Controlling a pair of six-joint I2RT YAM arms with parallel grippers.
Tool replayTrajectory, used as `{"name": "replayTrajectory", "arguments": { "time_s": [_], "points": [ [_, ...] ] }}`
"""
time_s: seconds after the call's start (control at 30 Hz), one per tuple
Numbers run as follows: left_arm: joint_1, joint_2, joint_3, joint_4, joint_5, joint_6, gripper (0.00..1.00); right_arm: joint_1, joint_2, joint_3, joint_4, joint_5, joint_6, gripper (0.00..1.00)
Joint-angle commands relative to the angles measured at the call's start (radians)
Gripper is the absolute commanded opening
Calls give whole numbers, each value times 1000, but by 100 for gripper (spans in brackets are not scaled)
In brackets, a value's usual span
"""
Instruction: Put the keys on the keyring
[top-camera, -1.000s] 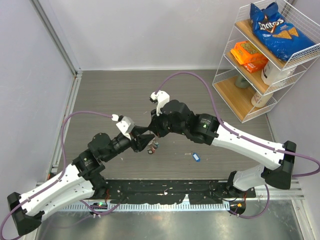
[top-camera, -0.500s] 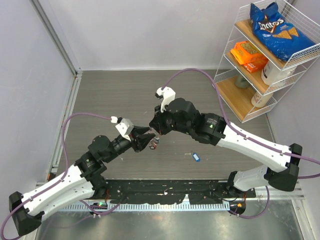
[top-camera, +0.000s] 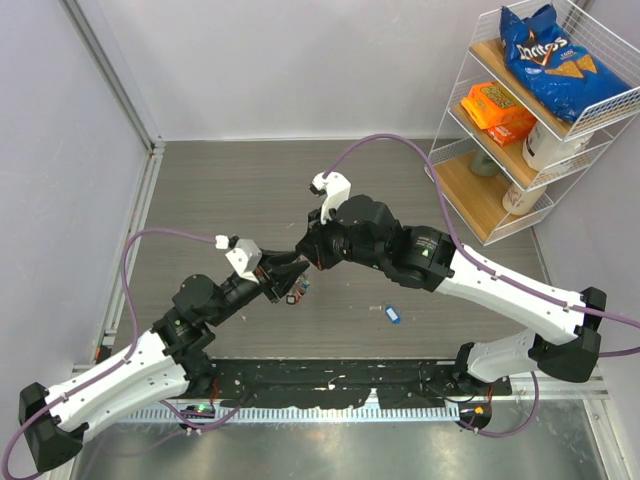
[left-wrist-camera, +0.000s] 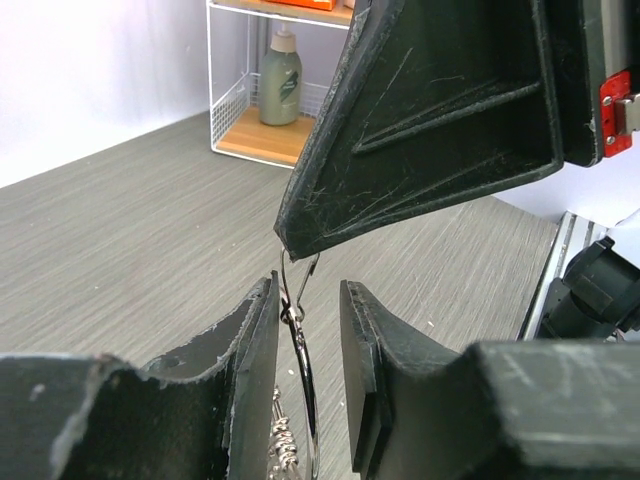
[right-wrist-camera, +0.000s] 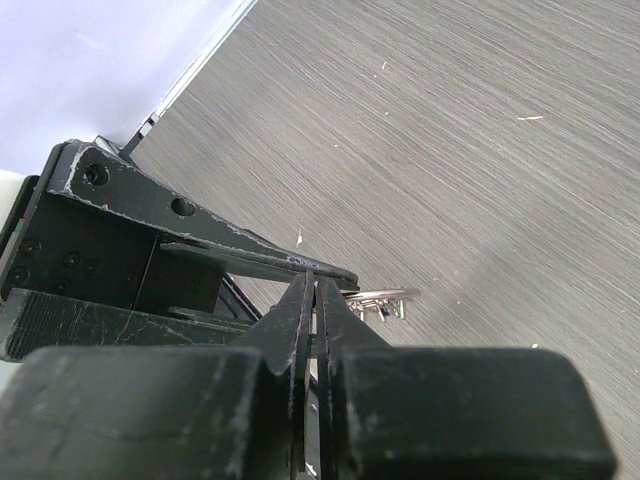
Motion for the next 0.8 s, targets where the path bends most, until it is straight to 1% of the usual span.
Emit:
{"name": "replayTrajectory", "arguments": {
  "time_s": [0.0, 0.1, 0.27, 0.3, 0.33, 0.4, 0.43, 0.6, 0.77],
  "points": [
    [2, 6, -9, 105, -6, 20, 34, 9, -38, 58, 46, 8, 11, 6],
    [2, 8, -14, 116, -5, 23, 32, 10, -40, 60, 46, 8, 11, 5],
    [2, 12, -14, 125, 3, 26, 24, 15, -43, 60, 50, 8, 12, 6],
    [2, 11, -15, 127, 2, 28, 21, 16, -41, 63, 49, 5, 14, 6],
    [2, 8, -18, 131, 0, 29, 16, 18, -43, 63, 46, 7, 12, 5],
    [2, -3, -17, 128, -3, 25, 2, 21, -43, 63, 44, 7, 10, 6],
    [2, -14, -14, 122, -11, 23, 0, 21, -48, 62, 46, 5, 9, 5],
    [2, -77, -32, 127, -80, 23, 0, 27, -52, 48, 43, 5, 9, 5],
    [2, -98, -20, 107, -72, 21, 0, 29, -48, 45, 50, -4, 4, 6]
  ]
}}
